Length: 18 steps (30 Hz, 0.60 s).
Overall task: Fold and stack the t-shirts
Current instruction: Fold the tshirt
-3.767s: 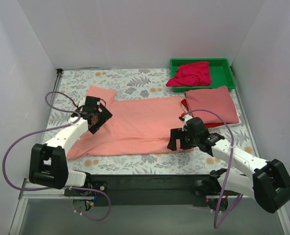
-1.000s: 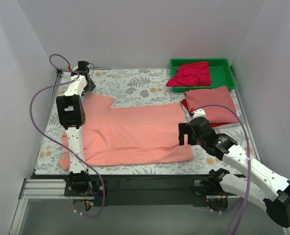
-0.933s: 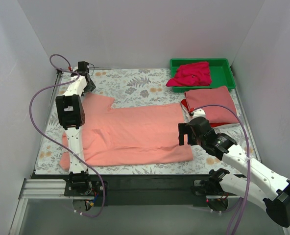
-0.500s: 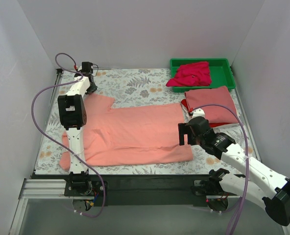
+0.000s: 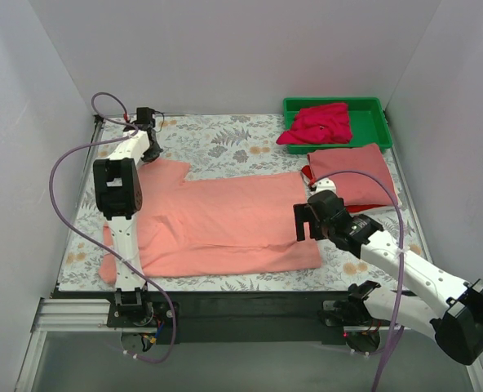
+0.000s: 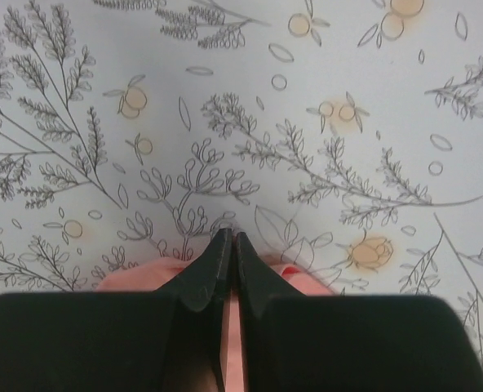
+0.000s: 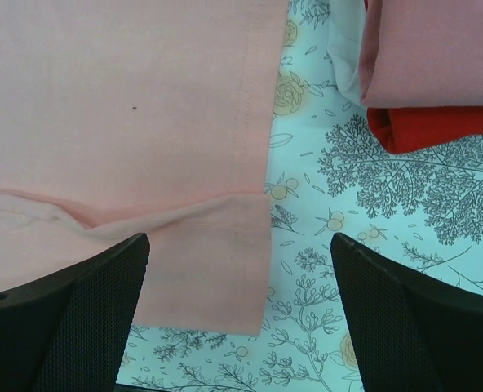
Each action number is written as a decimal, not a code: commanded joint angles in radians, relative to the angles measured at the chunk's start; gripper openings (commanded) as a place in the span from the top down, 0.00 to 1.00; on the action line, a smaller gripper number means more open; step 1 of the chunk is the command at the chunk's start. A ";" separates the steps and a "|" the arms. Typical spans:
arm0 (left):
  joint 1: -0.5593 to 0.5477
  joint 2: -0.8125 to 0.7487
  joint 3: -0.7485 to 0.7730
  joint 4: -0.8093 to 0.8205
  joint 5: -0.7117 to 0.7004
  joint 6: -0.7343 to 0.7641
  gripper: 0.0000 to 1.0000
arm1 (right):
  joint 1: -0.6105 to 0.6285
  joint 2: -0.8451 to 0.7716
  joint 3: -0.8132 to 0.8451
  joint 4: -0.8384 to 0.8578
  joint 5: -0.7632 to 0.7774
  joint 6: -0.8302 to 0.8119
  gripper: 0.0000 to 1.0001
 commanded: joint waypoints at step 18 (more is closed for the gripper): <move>-0.035 -0.357 -0.278 0.038 -0.034 -0.091 1.00 | -0.129 0.780 0.723 0.034 0.059 0.070 0.02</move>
